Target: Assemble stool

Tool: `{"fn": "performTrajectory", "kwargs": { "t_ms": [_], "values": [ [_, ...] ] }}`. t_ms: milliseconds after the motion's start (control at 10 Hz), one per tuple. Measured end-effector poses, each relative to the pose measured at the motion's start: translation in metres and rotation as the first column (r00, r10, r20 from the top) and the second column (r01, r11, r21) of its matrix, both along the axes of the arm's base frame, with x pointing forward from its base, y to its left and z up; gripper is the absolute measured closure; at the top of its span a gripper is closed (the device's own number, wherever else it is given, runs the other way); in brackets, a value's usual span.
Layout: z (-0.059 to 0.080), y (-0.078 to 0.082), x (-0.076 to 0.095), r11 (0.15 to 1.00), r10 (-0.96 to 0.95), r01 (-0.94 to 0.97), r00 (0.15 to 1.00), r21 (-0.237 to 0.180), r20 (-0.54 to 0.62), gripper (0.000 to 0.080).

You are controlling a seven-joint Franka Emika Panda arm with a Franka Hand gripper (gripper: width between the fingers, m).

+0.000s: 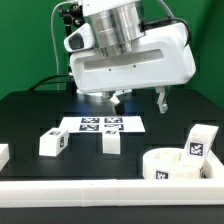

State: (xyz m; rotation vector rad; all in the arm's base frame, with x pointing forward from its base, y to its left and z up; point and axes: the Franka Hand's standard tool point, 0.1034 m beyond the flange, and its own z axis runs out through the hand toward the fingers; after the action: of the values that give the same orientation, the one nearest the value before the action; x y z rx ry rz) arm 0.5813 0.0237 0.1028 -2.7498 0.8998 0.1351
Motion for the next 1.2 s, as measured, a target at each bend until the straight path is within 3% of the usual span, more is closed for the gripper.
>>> {"fn": "performTrajectory", "kwargs": {
  "t_ms": [100,400,900,1200],
  "values": [
    [-0.007,0.0,-0.005,1.0,0.014,-0.013,1.0,0.007,-0.027,0.0151],
    [-0.024,-0.016,-0.036,0.96,0.245,-0.262,0.957,-0.098,-0.155,0.0151],
    [-0.026,-0.018,-0.039,0.945,0.294,-0.313,0.941,-0.098,-0.168,0.0151],
    [-0.036,-0.041,-0.053,0.831,0.512,-0.545,0.829,-0.115,-0.223,0.0151]
  ]
}}
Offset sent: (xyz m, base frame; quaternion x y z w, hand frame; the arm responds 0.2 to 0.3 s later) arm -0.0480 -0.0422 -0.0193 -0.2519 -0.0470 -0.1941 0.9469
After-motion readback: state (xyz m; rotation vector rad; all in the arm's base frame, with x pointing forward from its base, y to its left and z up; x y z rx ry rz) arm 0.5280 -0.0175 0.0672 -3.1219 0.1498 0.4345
